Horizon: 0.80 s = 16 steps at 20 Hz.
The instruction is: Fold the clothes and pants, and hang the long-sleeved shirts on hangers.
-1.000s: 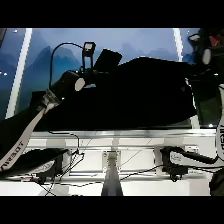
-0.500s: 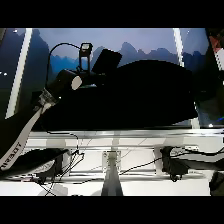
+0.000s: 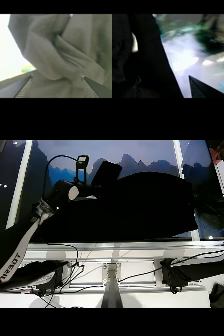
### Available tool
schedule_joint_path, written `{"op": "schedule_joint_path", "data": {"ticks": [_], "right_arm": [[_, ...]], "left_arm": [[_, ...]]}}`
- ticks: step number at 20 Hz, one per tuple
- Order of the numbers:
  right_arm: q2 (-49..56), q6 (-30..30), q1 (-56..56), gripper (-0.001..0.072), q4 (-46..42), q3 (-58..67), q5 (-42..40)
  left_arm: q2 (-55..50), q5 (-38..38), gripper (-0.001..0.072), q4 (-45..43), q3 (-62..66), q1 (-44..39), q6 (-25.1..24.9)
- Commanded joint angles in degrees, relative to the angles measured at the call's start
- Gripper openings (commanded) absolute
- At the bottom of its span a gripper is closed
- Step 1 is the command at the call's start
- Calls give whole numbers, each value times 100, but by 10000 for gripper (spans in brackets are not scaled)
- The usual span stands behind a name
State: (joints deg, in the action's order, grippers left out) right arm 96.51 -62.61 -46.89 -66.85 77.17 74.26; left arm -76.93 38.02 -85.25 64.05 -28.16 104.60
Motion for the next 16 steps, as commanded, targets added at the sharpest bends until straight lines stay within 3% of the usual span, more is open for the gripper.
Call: {"op": "schedule_joint_path", "data": {"ticks": [1,4,9,12,13,14,15,16], "right_arm": [[551,214,-22,691,892,4,-310],[986,247,37,690,1241,11,-223],[1147,986,341,686,1582,20,737],[1147,1071,619,674,1572,20,734],[1147,1130,728,576,1558,22,654],[1145,1130,826,382,1547,22,553],[1134,1132,892,78,1545,22,518],[1108,1156,927,25,1541,22,527]], "left_arm": [[4,87,699,2,-2,332,254],[4,87,699,4,-2,553,713],[4,85,699,4,-2,577,730],[-4,83,699,-35,-2,597,726],[-17,83,699,-111,-2,629,730],[-46,83,697,-192,-2,684,730],[-90,83,694,-166,-2,778,734],[-155,83,693,-170,-2,868,828]]}}
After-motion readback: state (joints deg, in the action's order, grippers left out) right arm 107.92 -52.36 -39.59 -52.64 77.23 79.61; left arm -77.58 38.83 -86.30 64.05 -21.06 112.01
